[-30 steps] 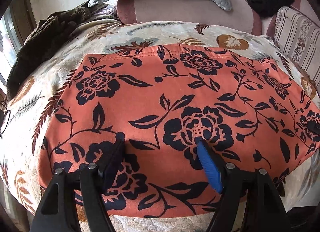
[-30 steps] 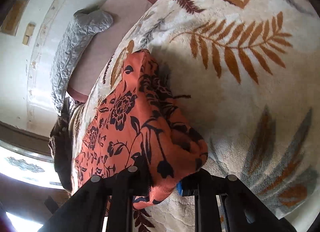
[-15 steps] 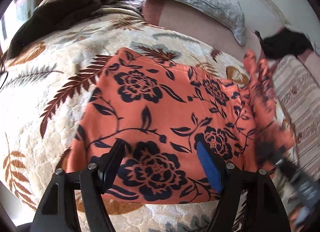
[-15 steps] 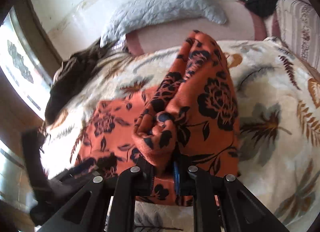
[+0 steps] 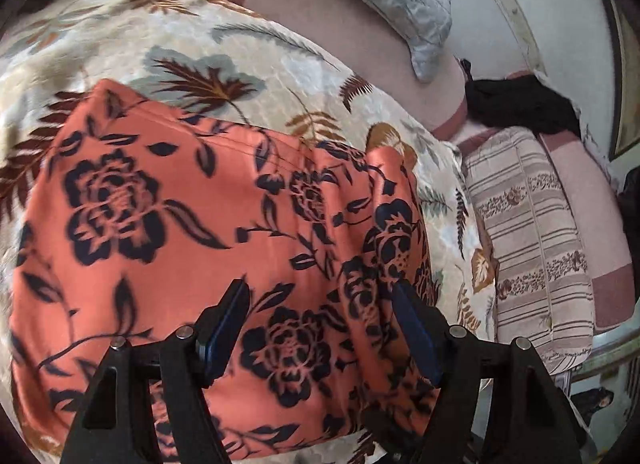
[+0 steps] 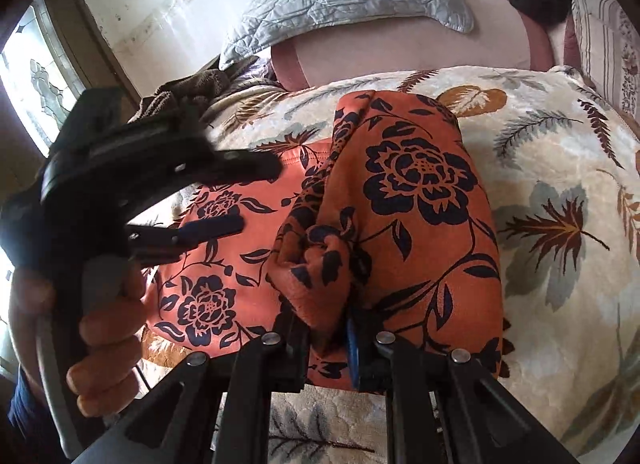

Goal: Fold small clothes

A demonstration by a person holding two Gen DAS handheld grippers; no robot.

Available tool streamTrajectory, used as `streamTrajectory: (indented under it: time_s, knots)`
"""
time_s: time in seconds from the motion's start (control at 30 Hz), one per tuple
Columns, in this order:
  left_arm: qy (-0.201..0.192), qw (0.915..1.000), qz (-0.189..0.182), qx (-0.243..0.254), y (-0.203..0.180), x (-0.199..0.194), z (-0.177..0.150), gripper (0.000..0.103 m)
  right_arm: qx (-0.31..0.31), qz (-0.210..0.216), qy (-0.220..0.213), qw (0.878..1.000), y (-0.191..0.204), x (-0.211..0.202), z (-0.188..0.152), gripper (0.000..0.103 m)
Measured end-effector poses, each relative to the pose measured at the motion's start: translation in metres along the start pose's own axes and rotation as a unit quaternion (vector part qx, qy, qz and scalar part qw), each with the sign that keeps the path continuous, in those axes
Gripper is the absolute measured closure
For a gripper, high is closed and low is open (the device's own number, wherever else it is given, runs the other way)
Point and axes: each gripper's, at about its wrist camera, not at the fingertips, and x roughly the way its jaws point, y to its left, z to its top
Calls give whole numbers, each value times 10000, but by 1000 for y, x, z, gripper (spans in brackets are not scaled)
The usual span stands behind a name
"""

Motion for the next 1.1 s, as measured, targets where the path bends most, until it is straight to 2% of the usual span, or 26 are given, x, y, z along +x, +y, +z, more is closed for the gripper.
streamTrajectory:
  time_s: [0.1, 0.17, 0.2, 0.27, 0.37, 0.43, 0.53, 0.6, 0.7, 0.77, 0.83, 0.9, 0.97, 1.1]
  knots:
    - [435, 9989, 145, 60, -17, 41, 15, 29, -116, 51, 5, 9999, 0, 3, -4, 88]
    - [463, 9986, 242, 89, -22, 55, 26, 30, -238, 67, 22, 9997, 5, 8, -7, 88]
    - [390, 9989, 245, 96, -22, 56, 30, 34, -285, 89, 26, 9996, 5, 9, -8, 88]
    - [380, 9989, 194, 188, -22, 58, 41, 72, -345, 134, 42, 9993, 7, 10, -11, 88]
    - [273, 9985, 237, 406, -22, 49, 51, 90, -472, 182, 70, 9987, 12, 12, -8, 88]
    - [66, 9974, 267, 668, -26, 28, 53, 90, -566, 236, 37, 9981, 22, 9, -2, 88]
    - [-437, 9940, 90, 994, -28, -18, 54, 91, -787, 344, -119, 9962, 46, -3, 6, 89]
    - [-783, 9911, 11, 1073, -18, -52, 53, 91, -916, 478, -207, 9944, 65, -10, 8, 89]
    - [-1173, 9875, 162, 1038, 15, -89, 49, 90, -1104, 743, -269, 9907, 97, -15, 6, 89]
    - [-1106, 9891, 395, 889, 50, -91, 51, 90, -1178, 887, -147, 9890, 114, -2, 2, 89]
    - [-753, 9938, 628, 531, 92, -75, 56, 90, -1196, 989, 113, 9878, 126, 24, -3, 89]
    - [-409, 9946, 918, 247, 125, -54, 57, 90, -1333, 898, 443, 9860, 137, 55, -11, 89]
    - [-387, 9953, 849, 254, 132, -51, 55, 90, -1363, 843, 692, 9847, 142, 72, -17, 89]
    - [-721, 9934, 578, 681, 109, -72, 59, 90, -1402, 854, 496, 9852, 149, 54, -15, 89]
